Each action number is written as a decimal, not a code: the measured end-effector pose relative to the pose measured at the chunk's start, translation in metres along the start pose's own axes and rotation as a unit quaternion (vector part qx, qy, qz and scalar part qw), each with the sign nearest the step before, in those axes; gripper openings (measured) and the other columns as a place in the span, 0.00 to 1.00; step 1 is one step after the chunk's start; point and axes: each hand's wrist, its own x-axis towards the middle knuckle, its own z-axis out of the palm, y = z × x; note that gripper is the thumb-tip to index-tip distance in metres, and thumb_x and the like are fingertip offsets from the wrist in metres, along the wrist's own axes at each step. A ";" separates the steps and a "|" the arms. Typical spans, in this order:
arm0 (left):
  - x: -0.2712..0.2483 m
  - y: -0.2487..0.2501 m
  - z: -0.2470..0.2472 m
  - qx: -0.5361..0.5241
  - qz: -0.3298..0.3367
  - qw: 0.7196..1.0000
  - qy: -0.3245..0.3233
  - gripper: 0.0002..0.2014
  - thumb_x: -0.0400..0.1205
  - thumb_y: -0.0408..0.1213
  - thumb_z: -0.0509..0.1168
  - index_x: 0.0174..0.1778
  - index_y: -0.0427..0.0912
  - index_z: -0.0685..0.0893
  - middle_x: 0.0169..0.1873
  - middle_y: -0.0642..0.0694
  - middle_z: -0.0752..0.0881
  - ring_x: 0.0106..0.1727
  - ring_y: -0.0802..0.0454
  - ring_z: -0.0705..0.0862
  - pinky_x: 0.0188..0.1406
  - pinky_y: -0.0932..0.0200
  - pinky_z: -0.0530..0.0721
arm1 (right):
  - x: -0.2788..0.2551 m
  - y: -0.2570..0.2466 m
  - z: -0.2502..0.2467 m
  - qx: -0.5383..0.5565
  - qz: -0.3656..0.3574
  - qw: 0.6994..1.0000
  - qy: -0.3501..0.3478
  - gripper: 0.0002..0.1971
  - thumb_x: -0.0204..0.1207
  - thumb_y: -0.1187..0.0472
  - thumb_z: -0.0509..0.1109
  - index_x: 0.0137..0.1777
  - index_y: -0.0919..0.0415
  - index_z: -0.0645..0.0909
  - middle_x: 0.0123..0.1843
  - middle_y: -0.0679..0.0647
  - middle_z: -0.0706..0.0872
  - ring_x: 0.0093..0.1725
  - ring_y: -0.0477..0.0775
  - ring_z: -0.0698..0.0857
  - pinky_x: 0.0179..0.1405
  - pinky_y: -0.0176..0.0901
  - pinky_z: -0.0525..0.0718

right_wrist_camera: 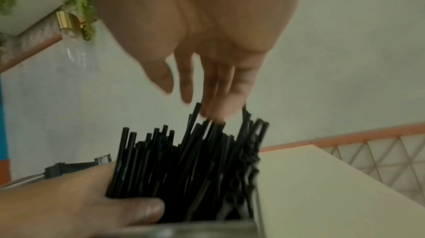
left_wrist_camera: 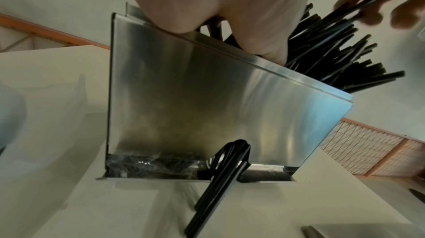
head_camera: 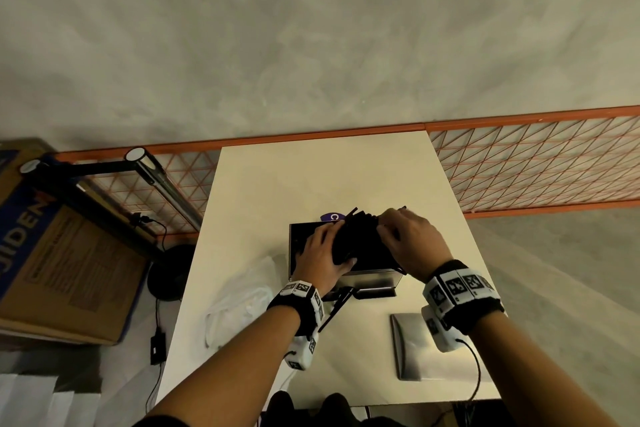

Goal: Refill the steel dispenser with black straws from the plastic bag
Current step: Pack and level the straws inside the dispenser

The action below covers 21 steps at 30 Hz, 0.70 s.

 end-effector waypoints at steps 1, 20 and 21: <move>0.000 0.000 0.000 0.002 0.001 1.000 -0.004 0.42 0.76 0.62 0.72 0.83 0.66 0.59 0.78 0.57 0.67 0.77 0.46 0.73 0.64 0.32 0.83 | -0.004 0.001 0.001 0.017 0.015 0.997 0.069 0.10 0.80 0.48 0.63 0.52 0.52 0.80 0.49 0.51 0.82 0.47 0.57 0.81 0.41 0.51 0.82; -0.005 -0.002 -0.005 -0.028 -0.019 0.998 -0.051 0.61 0.63 0.73 0.73 0.87 0.60 0.47 0.84 0.52 0.62 0.84 0.46 0.65 0.76 0.31 0.75 | -0.007 -0.016 0.066 0.275 0.163 0.939 0.126 0.11 0.83 0.59 0.65 0.63 0.59 0.73 0.60 0.50 0.75 0.56 0.50 0.78 0.55 0.36 0.71; -0.006 -0.001 -0.006 -0.029 -0.019 0.998 -0.048 0.62 0.63 0.71 0.74 0.87 0.59 0.47 0.84 0.52 0.61 0.84 0.46 0.65 0.76 0.32 0.74 | -0.007 -0.017 0.068 0.278 0.157 0.940 0.121 0.11 0.83 0.60 0.65 0.64 0.58 0.73 0.61 0.51 0.76 0.57 0.49 0.77 0.56 0.36 0.72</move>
